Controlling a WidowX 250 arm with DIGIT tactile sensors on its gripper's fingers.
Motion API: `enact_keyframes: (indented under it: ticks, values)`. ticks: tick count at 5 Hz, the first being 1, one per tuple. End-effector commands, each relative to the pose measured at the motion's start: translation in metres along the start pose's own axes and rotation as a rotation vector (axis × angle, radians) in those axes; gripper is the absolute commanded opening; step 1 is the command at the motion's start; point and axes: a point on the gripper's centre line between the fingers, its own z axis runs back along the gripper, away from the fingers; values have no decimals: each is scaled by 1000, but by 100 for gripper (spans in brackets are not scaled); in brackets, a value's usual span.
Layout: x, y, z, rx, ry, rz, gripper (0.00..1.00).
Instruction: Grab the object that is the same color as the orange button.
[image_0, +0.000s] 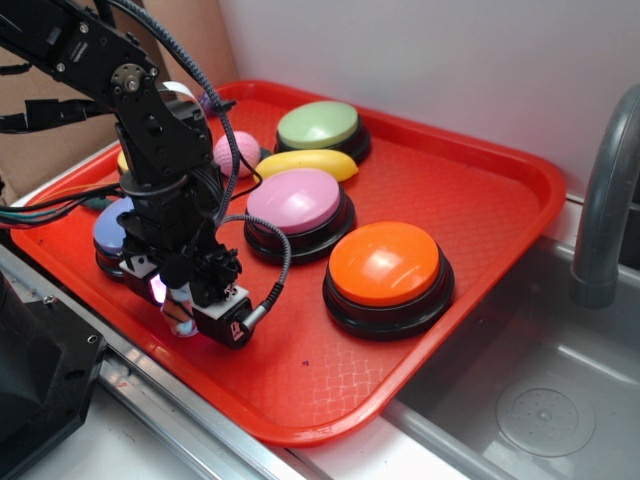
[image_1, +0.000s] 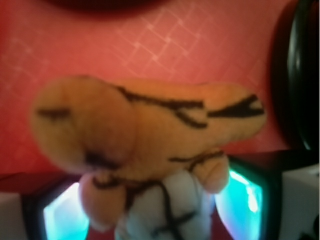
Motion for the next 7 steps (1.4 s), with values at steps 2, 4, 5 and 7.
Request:
enact_keyframes:
  ticks: [2, 4, 5, 7]
  values:
    - [4, -3, 15, -10, -36, 3, 0]
    - [20, -8, 83, -8, -151, -25, 0]
    - [28, 0, 122, 28, -176, 9, 0]
    - [39, 35, 167, 32, -173, 133, 0]
